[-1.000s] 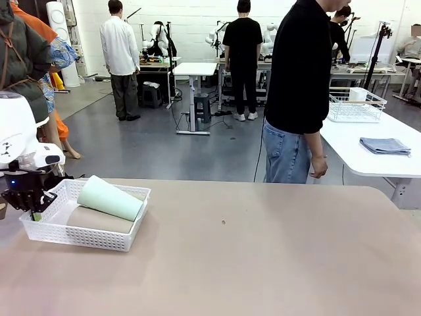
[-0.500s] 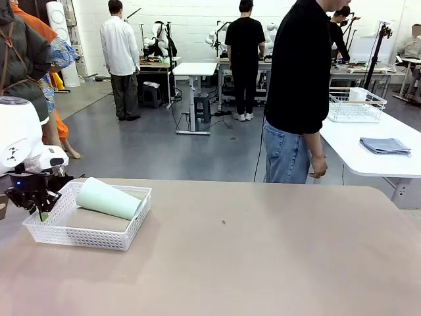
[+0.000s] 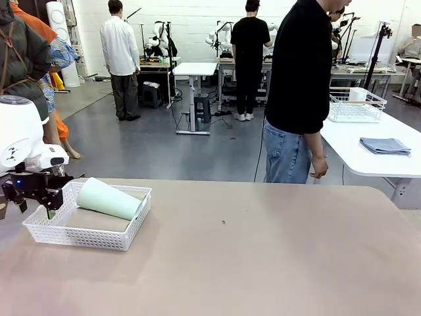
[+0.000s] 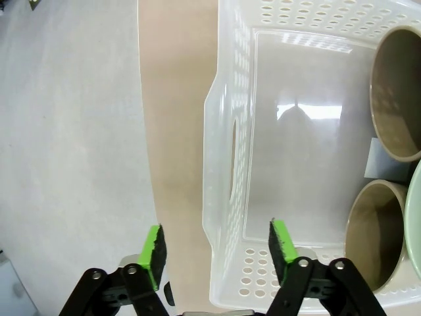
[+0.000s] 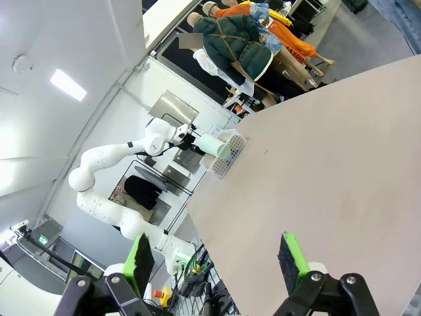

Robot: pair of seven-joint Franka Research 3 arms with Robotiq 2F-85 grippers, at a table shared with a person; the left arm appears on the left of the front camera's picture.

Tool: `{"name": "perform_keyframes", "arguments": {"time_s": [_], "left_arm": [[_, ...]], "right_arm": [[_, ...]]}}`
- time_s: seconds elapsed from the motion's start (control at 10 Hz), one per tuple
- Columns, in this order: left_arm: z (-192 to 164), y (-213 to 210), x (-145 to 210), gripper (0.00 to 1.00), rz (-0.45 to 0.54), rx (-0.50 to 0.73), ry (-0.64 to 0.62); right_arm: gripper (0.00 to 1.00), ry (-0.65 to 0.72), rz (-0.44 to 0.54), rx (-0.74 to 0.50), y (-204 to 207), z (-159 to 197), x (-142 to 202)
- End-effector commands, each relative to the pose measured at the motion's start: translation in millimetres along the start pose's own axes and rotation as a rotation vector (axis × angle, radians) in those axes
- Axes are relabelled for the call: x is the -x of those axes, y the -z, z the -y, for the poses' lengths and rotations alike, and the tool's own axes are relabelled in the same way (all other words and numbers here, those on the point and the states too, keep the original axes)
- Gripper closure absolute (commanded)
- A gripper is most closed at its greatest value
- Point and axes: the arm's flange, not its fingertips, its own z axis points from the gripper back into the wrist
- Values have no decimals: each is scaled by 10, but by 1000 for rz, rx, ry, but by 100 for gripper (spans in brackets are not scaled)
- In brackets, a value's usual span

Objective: Clean and organize the cups into the basket.
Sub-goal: Move the Organizing basket back to the left side of the table.

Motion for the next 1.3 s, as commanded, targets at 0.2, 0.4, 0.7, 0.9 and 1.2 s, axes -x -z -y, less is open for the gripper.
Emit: {"name": "perform_keyframes", "arguments": {"time_s": [0.2, 0.4, 0.7, 0.9, 1.2], "left_arm": [[-9, -87, 104, 0, 26, -1, -32], [22, -492, 536, 0, 80, 42, -41], [-10, -1052, 1437, 0, 231, 63, -64], [14, -1061, 1845, 0, 297, 79, -49], [-187, -1622, 1155, 0, 291, 47, -77]], "right_arm": [[0, -2, -3, 12, 23, -10, 3], [0, -2, -3, 12, 23, -10, 3], [0, -2, -3, 12, 23, -10, 3], [0, -2, -3, 12, 23, -10, 3], [0, -2, -3, 12, 23, -10, 3]]}}
